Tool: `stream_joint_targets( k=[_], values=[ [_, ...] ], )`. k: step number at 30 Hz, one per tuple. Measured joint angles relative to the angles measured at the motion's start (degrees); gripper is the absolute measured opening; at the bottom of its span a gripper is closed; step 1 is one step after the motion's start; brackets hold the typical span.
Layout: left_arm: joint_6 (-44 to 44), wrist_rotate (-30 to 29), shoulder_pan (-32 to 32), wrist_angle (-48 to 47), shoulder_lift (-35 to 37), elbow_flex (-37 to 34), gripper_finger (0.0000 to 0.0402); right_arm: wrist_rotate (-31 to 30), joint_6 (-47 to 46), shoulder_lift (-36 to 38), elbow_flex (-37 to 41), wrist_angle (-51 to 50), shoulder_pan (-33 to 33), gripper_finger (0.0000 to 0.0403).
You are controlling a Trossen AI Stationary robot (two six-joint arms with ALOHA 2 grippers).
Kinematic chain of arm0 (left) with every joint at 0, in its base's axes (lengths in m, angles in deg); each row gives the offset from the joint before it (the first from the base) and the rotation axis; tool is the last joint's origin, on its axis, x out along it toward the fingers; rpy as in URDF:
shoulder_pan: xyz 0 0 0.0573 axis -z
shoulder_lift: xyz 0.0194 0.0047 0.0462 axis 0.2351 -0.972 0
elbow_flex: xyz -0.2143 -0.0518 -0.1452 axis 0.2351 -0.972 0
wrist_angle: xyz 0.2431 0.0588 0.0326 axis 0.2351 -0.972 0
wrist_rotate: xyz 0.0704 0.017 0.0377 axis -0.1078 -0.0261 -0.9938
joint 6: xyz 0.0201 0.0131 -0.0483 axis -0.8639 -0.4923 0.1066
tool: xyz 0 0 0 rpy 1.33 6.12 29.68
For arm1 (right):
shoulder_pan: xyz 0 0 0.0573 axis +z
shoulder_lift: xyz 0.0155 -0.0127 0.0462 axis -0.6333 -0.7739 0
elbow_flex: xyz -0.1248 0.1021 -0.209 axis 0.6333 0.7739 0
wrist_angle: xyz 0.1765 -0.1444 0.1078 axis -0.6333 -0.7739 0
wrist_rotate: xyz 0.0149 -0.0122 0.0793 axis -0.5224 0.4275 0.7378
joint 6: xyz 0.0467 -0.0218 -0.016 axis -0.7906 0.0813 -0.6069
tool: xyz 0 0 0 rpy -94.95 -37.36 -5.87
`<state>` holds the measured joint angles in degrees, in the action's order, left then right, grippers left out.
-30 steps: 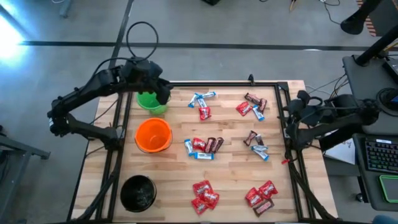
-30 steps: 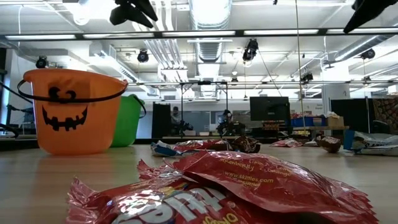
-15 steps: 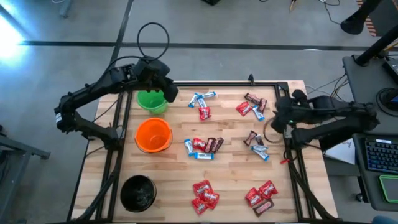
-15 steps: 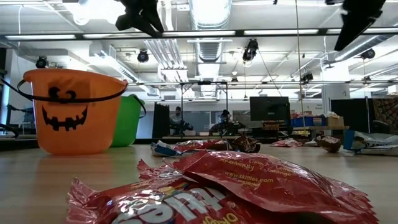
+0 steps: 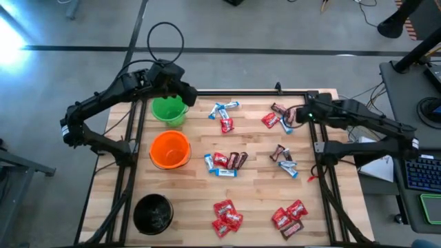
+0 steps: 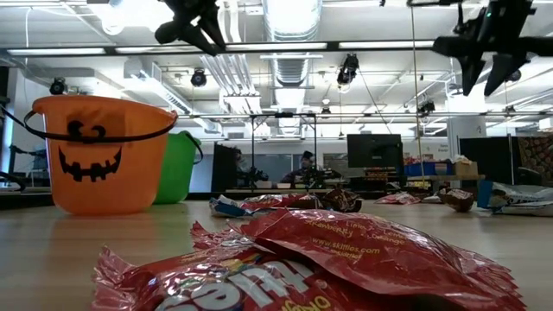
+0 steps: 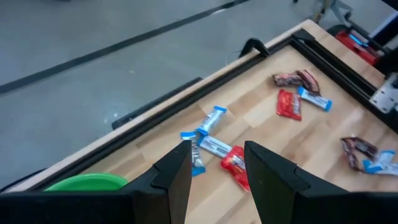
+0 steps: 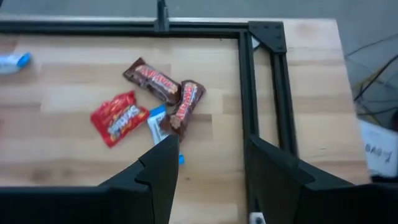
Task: Organize candy in baskets
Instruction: Put the brown chocolate into the green bucket
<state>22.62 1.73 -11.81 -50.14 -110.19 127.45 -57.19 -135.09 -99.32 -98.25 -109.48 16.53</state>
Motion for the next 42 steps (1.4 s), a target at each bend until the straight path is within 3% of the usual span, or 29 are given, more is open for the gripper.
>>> stream_joint_targets(
  k=[9, 14, 21, 33, 42],
  values=[
    [-2.81, -0.40, -1.64, -0.86, 0.02, 0.00, 0.0129, 4.15, 0.52, -2.07, 6.14, 9.02, -5.59, 0.0172],
    [-5.42, -0.40, -3.64, -2.76, 0.02, 0.00, 0.0129, 12.41, 6.41, -4.28, 6.55, 13.25, -10.68, 0.0172],
    [-7.74, -0.40, -5.86, -4.93, 0.04, 0.00, 0.0130, 16.22, 14.97, -8.61, 3.89, 15.47, -17.21, 0.0171],
    [-10.54, -0.37, -9.00, -5.33, 0.04, 0.00, 0.0129, 21.09, 24.58, -18.93, 1.46, 16.38, -26.12, 0.0171],
    [-10.84, -0.27, -10.50, -5.60, 0.07, 0.00, 0.0130, 20.88, 27.67, -25.59, 1.48, 20.70, -28.20, 0.0171]
  ],
)
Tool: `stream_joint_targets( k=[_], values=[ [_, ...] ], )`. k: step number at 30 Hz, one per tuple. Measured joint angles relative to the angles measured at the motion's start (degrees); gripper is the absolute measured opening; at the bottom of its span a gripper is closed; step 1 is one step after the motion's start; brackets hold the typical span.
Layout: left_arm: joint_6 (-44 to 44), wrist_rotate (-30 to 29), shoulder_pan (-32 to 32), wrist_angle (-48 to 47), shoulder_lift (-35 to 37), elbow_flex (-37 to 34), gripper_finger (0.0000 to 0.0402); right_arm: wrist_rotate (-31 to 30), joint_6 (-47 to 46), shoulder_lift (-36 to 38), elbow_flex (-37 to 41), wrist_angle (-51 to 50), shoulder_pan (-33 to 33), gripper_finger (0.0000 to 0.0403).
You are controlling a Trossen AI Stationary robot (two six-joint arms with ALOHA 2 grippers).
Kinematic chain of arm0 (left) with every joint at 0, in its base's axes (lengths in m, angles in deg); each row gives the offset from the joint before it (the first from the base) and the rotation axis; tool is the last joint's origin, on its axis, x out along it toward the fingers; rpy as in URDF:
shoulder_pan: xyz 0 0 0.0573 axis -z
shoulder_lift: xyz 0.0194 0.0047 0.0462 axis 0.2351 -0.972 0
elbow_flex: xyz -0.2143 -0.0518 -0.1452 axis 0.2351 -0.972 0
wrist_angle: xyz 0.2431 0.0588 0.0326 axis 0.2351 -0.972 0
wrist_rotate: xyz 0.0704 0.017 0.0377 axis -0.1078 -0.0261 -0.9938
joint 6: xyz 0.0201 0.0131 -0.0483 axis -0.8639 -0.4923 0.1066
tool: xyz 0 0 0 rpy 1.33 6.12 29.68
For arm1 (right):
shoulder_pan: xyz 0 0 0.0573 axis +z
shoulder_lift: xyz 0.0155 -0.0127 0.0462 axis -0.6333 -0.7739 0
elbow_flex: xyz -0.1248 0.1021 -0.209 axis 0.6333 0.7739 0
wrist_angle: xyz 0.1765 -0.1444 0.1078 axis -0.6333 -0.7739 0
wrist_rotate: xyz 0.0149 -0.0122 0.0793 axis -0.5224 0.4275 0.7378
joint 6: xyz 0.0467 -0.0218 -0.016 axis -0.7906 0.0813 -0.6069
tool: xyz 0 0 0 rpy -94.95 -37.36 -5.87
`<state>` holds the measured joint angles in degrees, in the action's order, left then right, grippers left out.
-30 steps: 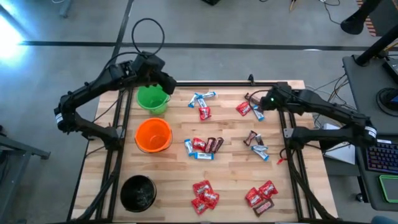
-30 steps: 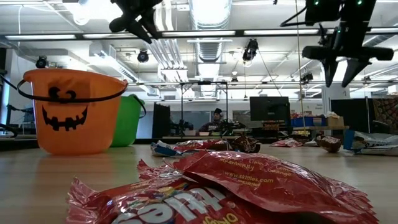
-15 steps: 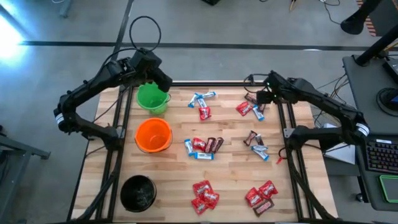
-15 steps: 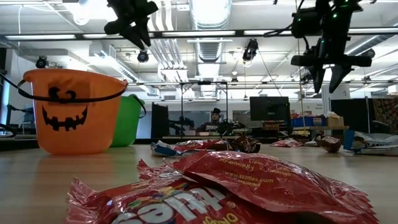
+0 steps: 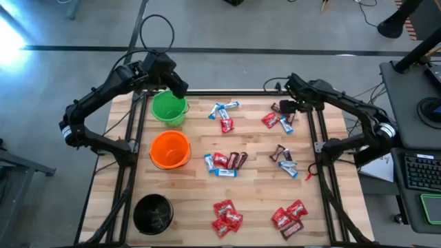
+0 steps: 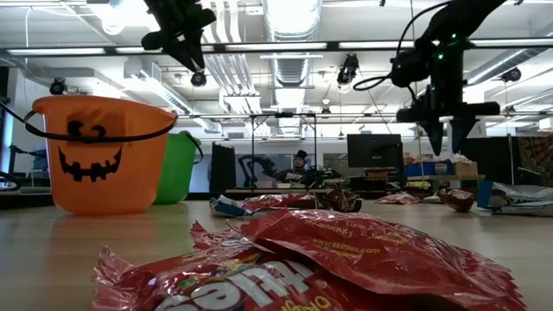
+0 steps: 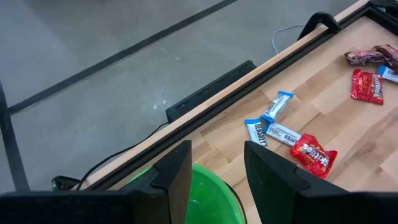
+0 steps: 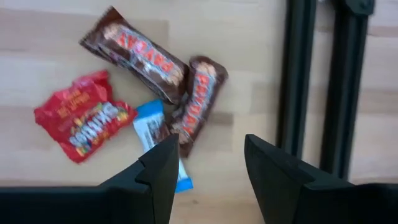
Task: Organize candy in baskets
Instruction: Put the brown chocolate into the green bucket
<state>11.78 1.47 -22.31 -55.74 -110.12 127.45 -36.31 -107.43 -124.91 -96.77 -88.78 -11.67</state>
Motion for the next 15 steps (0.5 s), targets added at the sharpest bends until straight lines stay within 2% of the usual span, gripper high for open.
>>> stream_joint_targets(
  k=[15],
  values=[
    [-1.31, 0.04, -0.21, -0.24, 0.02, 0.00, 0.0129, 3.78, 2.07, -7.66, 2.47, 4.68, -1.96, 0.0171]
  ],
)
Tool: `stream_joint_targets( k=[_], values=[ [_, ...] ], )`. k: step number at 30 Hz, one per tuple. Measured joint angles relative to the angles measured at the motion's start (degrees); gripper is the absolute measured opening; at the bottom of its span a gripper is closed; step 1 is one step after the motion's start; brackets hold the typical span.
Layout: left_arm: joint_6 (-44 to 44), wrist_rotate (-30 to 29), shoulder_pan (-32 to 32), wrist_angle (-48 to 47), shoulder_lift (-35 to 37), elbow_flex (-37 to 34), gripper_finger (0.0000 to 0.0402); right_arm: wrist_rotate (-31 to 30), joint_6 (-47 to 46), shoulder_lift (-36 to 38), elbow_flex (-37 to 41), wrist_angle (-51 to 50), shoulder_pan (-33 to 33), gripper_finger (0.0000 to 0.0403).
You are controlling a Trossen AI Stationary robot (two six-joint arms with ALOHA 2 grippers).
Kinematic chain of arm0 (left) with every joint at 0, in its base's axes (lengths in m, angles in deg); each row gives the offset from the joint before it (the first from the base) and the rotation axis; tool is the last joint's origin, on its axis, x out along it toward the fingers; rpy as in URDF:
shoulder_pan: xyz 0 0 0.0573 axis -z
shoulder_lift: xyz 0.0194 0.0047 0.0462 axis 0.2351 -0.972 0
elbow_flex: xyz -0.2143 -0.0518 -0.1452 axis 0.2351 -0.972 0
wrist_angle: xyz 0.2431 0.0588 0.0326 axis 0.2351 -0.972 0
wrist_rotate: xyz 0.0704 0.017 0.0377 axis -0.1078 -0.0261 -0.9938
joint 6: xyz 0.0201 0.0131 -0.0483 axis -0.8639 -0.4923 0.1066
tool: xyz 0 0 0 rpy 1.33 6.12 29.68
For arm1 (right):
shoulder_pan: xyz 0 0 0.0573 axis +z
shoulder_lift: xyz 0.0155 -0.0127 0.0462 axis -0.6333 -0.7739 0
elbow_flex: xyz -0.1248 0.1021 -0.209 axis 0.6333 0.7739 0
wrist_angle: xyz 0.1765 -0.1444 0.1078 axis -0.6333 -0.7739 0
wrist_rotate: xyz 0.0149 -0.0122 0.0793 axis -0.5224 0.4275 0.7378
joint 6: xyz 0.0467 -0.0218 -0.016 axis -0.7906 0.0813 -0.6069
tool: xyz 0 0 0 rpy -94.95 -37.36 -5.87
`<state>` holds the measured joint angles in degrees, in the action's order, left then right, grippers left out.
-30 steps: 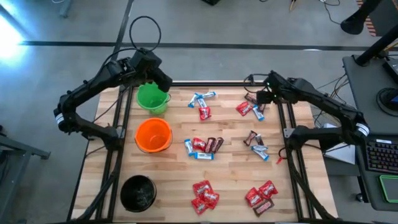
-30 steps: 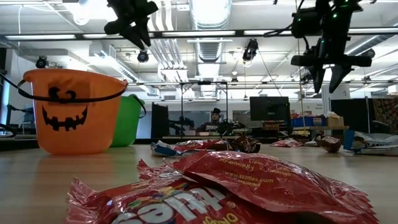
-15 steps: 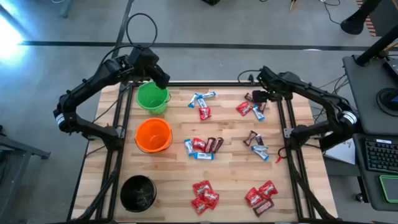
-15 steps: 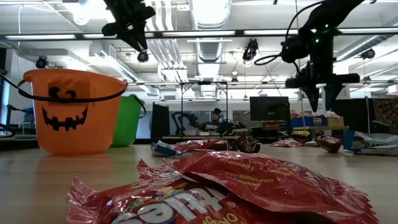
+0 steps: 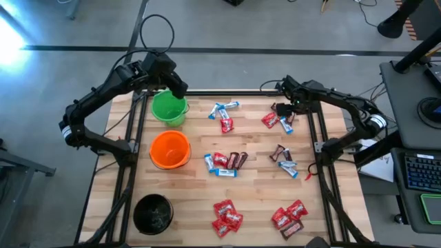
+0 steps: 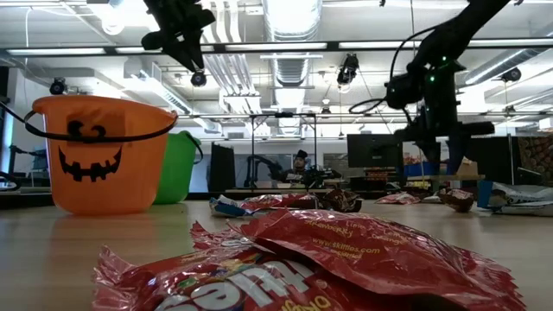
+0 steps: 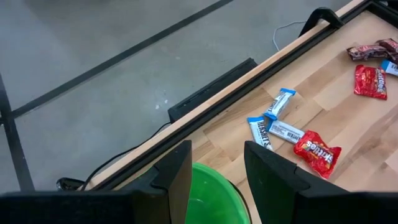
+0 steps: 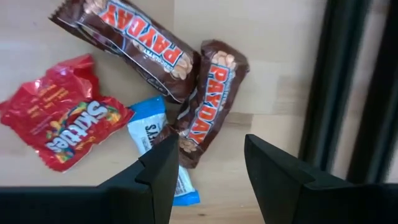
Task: Organize candy in baskets
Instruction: Put the brown chocolate into the green bucket
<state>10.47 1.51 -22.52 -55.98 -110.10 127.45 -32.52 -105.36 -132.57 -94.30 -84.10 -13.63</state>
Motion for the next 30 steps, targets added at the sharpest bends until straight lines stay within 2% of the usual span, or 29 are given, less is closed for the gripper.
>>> stream_joint_targets(
  k=[14, 23, 30],
  values=[
    [-1.52, -0.11, -0.67, -0.39, 0.00, 0.00, 0.0130, 1.03, 0.62, -5.40, 1.39, 4.07, -2.43, 0.0171],
    [-2.32, -0.13, -0.90, -0.68, 0.00, 0.00, 0.0130, 4.05, -0.68, -6.62, 3.64, 10.96, -3.70, 0.0171],
    [-2.47, -0.13, -0.92, -0.68, 0.00, 0.00, 0.0130, 3.82, -1.10, -6.85, 3.96, 11.14, -3.74, 0.0171]
  ],
)
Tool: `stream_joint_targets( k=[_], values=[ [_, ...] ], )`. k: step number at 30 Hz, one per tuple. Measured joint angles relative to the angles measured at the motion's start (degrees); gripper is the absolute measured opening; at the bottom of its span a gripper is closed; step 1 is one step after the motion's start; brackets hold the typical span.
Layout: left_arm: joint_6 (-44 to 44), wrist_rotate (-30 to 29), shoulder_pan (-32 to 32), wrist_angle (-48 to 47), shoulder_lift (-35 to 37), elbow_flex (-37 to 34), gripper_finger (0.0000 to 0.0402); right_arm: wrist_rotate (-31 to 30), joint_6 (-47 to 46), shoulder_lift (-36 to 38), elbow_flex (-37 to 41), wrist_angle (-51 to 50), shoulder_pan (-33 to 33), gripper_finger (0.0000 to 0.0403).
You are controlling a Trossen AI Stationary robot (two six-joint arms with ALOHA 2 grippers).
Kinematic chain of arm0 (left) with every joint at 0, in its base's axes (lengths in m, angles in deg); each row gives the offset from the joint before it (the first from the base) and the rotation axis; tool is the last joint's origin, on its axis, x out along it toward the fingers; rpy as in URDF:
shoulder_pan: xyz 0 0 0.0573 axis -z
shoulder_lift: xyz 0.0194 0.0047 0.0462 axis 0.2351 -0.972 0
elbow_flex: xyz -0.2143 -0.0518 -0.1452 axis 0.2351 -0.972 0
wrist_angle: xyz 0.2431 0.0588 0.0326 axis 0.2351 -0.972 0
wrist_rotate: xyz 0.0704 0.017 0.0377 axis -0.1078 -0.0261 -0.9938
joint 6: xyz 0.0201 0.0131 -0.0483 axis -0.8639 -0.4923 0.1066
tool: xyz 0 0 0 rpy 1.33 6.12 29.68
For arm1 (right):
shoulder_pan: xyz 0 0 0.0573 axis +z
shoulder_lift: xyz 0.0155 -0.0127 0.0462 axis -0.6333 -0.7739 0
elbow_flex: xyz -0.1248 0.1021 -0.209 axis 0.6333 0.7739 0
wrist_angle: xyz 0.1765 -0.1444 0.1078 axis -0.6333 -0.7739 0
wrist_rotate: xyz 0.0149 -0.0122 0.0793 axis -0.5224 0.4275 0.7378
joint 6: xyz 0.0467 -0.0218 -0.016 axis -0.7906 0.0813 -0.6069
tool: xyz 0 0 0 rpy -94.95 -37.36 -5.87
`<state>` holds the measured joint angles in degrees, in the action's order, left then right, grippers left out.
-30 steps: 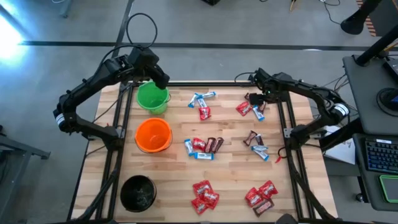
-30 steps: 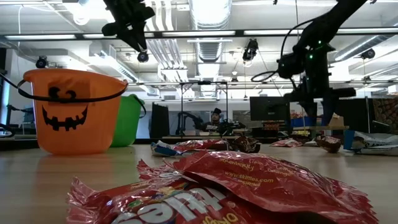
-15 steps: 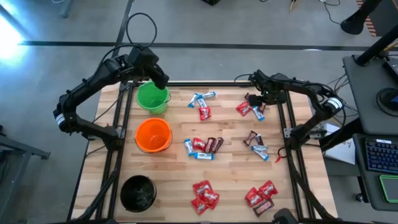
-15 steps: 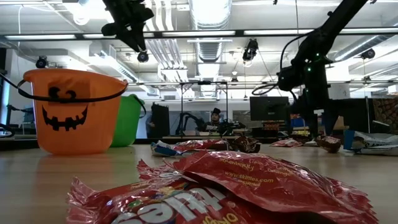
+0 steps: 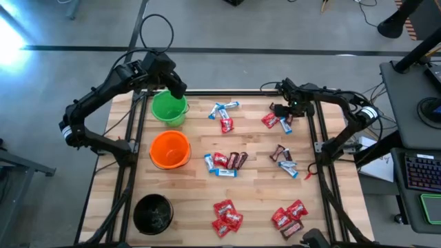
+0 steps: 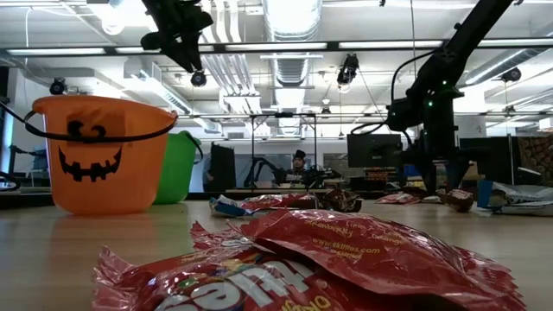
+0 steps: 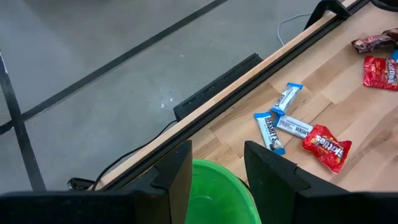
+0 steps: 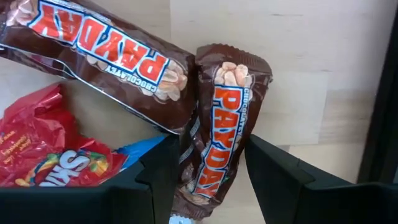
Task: Organize candy in baskets
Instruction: Put the brown chocolate into the green bucket
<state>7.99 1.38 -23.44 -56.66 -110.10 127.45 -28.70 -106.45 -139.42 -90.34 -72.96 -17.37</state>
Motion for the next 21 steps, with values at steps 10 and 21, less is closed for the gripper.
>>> stream_joint_targets(
  k=[10, 21],
  values=[
    [-0.46, 0.00, 0.02, -0.02, 0.00, 0.00, 0.0130, -1.37, -0.21, -0.08, 0.15, 0.59, 0.26, 0.0170],
    [-0.50, 0.00, 0.02, -0.56, 0.00, 0.00, 0.0130, -1.57, -0.24, -0.22, 0.17, 0.50, 0.28, 0.0106]
  ],
)
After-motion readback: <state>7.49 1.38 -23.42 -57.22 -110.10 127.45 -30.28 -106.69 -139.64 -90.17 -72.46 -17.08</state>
